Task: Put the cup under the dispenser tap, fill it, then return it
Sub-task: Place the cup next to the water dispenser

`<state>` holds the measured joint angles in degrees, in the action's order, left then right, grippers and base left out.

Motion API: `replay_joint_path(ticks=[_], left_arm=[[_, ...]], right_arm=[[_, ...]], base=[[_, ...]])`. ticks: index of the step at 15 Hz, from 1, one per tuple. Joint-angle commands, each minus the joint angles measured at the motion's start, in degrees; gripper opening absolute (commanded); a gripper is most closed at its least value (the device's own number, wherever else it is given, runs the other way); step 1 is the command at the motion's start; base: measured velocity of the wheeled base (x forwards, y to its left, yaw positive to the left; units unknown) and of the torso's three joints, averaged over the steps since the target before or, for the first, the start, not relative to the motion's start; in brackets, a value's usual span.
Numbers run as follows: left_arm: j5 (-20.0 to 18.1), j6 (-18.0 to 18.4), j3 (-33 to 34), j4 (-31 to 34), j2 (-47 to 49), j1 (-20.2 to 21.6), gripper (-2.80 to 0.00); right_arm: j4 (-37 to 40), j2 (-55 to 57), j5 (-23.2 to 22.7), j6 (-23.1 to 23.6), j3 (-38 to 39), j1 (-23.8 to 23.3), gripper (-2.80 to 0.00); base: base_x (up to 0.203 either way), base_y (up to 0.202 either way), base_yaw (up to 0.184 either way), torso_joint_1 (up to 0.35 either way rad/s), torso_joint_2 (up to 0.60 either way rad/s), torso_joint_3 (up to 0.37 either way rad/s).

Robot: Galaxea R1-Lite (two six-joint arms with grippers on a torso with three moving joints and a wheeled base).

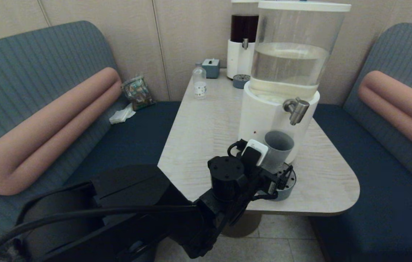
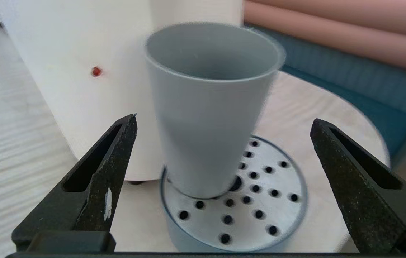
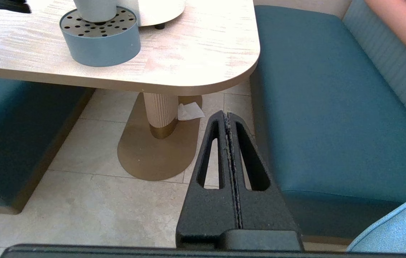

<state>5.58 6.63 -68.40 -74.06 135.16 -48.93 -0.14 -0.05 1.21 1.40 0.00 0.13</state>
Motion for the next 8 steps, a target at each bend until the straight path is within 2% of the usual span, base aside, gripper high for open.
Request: replay_joint_path(ticks=[1, 8], left_arm=[[0.0, 0.0, -1.1, -0.3, 1.2, 0.2, 0.00], [0.7, 0.0, -6.7, 2.5, 3.0, 0.1, 0.00]], right_arm=[[0.0, 0.0, 0.0, 0.0, 0.0, 0.0, -2.80], [0.0, 0.0, 0.0, 0.0, 0.0, 0.0, -2.80]], base=[[0.000, 0.000, 0.000, 0.000, 0.00, 0.000], [0.000, 0.000, 0.000, 0.000, 0.00, 0.000]])
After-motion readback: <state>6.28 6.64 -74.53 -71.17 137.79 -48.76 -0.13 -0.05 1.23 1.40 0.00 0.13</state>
